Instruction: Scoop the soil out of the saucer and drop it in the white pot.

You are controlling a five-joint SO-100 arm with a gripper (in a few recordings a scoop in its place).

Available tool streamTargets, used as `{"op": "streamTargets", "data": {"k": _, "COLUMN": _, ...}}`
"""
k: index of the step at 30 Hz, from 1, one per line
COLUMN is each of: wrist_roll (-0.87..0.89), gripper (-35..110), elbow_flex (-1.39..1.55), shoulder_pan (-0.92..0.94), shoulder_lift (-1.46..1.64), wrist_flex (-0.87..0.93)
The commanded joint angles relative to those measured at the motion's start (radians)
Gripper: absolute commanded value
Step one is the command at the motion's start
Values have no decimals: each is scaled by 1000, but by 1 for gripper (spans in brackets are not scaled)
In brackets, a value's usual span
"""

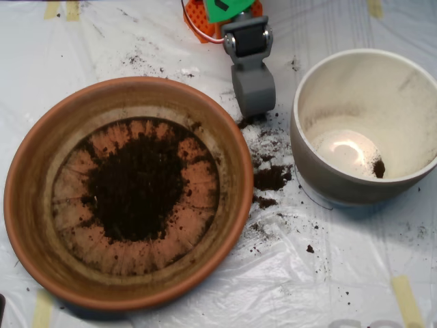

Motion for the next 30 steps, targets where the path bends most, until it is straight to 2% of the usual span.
{"op": "streamTargets", "data": {"k": 1, "wrist_roll": 11, "gripper": 0, "elbow_flex": -18, "shoulder_pan": 18, "shoulder_lift": 77, "wrist_flex": 11}}
{"op": "streamTargets", "data": {"k": 30, "wrist_roll": 3, "gripper": 3, "elbow_flex": -18, "shoulder_pan": 18, "shoulder_lift": 77, "wrist_flex": 11}}
